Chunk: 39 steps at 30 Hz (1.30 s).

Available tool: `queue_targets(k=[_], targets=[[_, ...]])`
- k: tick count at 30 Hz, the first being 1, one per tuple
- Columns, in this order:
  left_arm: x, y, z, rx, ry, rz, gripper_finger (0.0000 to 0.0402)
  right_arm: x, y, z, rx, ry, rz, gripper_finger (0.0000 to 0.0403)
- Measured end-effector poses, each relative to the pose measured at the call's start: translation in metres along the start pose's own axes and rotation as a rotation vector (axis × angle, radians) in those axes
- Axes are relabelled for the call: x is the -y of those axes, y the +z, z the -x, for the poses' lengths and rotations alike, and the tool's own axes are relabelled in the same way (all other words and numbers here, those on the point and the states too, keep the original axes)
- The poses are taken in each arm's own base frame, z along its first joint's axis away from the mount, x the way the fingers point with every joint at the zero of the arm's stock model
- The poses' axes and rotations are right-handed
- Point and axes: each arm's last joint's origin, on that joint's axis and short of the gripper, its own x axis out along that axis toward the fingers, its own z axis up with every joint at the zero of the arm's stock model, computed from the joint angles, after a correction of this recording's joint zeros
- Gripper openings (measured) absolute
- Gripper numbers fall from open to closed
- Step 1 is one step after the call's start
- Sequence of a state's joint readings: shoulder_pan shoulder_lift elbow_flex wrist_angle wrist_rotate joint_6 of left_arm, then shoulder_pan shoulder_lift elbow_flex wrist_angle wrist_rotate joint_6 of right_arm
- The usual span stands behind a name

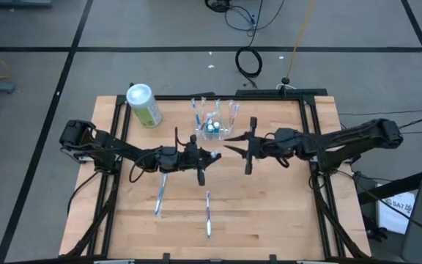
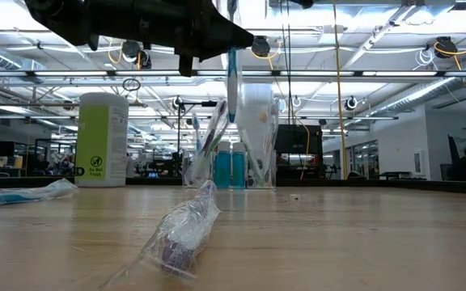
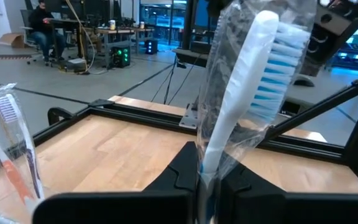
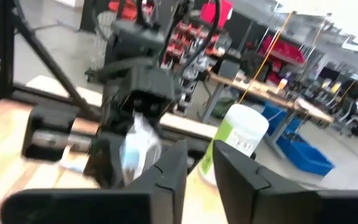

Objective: Pick & Place toothbrushing station
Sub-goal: Put the right blue toothbrush into the transparent organizer

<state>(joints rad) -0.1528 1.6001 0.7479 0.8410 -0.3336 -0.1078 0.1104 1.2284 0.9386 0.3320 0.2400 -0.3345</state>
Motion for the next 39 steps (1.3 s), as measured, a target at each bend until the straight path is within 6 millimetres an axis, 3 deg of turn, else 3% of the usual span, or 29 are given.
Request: queue_targets(k=[6,16,31,39], targets=[[0.000,0.006,0.002,0.014,-0.019,-0.001,0.0009,0.002,-0.002,0.009,-0.066,0.029,-0.022,0.0121],[-0.001,0.042,0.018,0.137,-0.026,-0.062,0.0009,-0.005,-0.018,0.010,-0.041,0.142,-0.097,0.0163],[0.007,0.080,0.009,0.187,-0.065,-0.201,0.0020,0.009,-0.026,0.003,-0.021,0.197,-0.194,0.0169],[0.003,0.082,0.006,0.176,-0.089,-0.201,0.0011,0.006,-0.045,0.007,0.045,0.169,-0.220,0.0169]])
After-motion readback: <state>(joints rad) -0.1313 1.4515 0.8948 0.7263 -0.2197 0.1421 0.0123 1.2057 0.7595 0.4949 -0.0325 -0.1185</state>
